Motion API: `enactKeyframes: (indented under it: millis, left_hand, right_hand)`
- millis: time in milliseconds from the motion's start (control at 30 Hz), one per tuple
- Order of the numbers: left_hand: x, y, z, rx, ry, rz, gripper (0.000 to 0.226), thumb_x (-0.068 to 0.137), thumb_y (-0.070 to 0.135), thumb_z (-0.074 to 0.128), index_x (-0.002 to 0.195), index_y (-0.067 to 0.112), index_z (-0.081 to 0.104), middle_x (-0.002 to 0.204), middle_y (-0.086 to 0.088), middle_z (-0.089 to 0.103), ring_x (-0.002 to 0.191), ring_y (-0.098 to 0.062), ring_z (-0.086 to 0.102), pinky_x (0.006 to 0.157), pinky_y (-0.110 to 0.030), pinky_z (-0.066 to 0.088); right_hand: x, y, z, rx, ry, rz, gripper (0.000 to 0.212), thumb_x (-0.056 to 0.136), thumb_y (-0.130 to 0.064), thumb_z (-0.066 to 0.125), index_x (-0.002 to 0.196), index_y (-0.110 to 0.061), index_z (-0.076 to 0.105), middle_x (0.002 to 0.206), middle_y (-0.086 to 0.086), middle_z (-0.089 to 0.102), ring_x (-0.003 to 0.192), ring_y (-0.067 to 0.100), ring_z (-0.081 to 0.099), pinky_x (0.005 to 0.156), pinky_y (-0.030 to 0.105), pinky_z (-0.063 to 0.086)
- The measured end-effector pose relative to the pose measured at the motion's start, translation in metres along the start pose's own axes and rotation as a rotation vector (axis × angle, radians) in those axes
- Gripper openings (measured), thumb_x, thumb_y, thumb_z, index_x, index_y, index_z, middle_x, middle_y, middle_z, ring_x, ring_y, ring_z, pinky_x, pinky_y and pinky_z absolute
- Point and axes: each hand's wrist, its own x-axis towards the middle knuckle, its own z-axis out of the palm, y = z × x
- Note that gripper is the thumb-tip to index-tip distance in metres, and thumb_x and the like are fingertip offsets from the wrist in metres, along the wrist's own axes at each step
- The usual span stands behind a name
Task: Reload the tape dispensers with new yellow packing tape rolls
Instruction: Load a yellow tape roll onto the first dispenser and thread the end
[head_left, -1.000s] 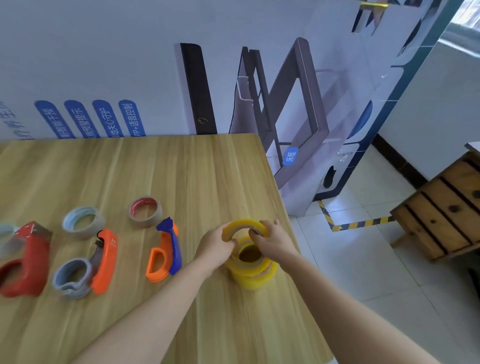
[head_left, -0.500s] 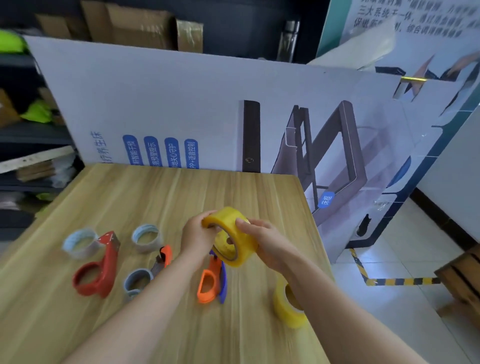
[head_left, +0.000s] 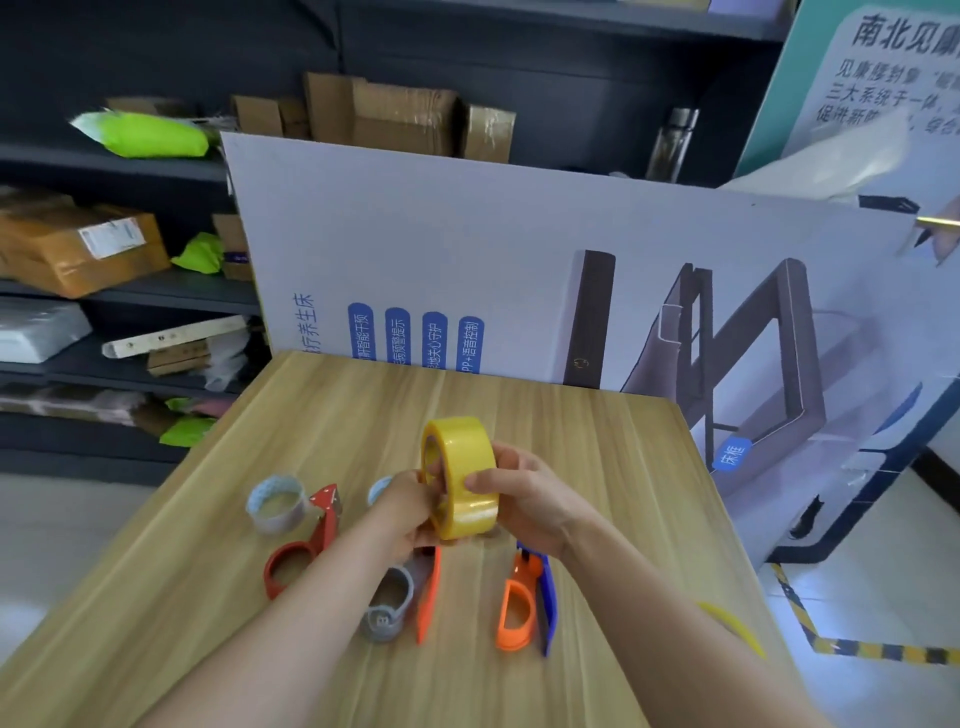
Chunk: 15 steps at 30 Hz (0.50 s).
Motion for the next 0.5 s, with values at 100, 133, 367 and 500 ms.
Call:
enactKeyframes:
  millis: [100, 133, 367, 500]
  left_hand:
    - [-0.001, 0.0, -0.013, 0.093, -0.111, -0.081, 0.032, 0.101, 0.022, 0.035, 0.083, 0.007, 0.058, 0.048, -0.007, 0.063, 0.028, -0.012, 0.047, 0.029, -0.013, 0.031]
    - [-0.001, -0.001, -0.016, 0.133, -0.125, -0.113, 0.035, 0.1, 0.025, 0.036, 0.078, 0.008, 0.056, 0.045, -0.006, 0.061, 0.027, -0.011, 0.042, 0.03, -0.012, 0.026]
    - [0.008, 0.007, -0.019, 0.032, 0.126, 0.275, 0.014, 0.078, 0.026, 0.048, 0.091, 0.025, 0.054, 0.098, -0.012, 0.062, 0.09, -0.032, 0.062, 0.082, -0.048, 0.055]
    - [0.008, 0.017, -0.02, 0.077, 0.13, 0.415, 0.018, 0.069, 0.026, 0.05, 0.082, 0.036, 0.056, 0.086, 0.006, 0.065, 0.091, -0.026, 0.064, 0.086, -0.042, 0.054]
  right_hand:
    - [0.011, -0.003, 0.014, -0.06, 0.073, -0.024, 0.034, 0.091, 0.007, 0.052, 0.125, 0.008, 0.052, 0.107, 0.019, 0.068, 0.09, 0.027, 0.068, 0.079, 0.037, 0.057]
    - [0.015, -0.004, 0.016, -0.063, 0.107, -0.026, 0.03, 0.093, 0.003, 0.053, 0.122, 0.007, 0.054, 0.106, 0.019, 0.069, 0.089, 0.027, 0.068, 0.079, 0.038, 0.057]
    - [0.028, -0.008, 0.017, 0.045, 0.208, 0.02, 0.021, 0.096, -0.017, 0.058, 0.103, 0.002, 0.062, 0.087, 0.018, 0.075, 0.072, 0.023, 0.073, 0.068, 0.036, 0.062]
    - [0.027, -0.017, 0.015, 0.024, 0.182, 0.0, 0.028, 0.097, -0.023, 0.055, 0.104, 0.002, 0.065, 0.095, 0.019, 0.074, 0.081, 0.025, 0.071, 0.08, 0.042, 0.058]
